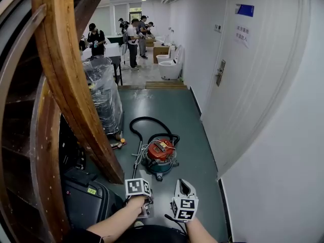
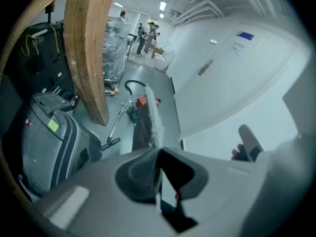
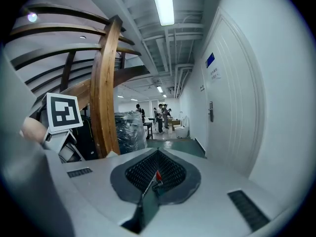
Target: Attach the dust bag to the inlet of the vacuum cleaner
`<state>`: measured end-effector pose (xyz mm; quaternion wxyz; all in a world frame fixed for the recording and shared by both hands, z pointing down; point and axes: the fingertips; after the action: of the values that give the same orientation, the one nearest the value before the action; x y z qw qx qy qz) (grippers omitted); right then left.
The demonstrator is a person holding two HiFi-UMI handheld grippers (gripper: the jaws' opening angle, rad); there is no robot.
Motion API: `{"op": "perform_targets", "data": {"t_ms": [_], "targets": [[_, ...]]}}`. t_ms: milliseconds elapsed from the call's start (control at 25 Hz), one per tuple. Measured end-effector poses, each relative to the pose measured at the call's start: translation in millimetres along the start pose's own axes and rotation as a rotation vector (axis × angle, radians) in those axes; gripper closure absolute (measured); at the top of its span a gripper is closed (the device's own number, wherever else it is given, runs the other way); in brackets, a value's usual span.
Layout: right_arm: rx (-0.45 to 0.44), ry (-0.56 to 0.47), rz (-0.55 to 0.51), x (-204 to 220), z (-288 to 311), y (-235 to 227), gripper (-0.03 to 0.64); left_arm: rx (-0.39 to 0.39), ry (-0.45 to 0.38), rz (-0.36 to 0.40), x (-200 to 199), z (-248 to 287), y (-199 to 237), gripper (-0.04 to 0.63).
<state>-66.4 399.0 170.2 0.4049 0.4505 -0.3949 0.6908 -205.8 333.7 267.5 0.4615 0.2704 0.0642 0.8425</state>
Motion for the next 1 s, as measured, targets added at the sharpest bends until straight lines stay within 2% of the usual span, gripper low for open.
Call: {"op": "perform_targets", "data": {"t_ms": [760, 1000], "targets": [[-0.039, 0.062, -0.004, 13, 3, -50, 0.618, -0.023, -0.009, -0.064, 0, 31, -33, 0.574], [-0.047, 0.076, 0.000, 16, 29, -57, 0.618, -0.012, -0.004, -0.077, -18, 49, -29, 0.574]]}}
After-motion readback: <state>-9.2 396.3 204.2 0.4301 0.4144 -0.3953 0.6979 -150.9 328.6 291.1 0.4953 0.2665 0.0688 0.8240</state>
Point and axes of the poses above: the fingertips, and each gripper's own axes: z forward along the fingers, y to its left, x out of its underside, and after that the axes turned 7 degrees about z, right-handed
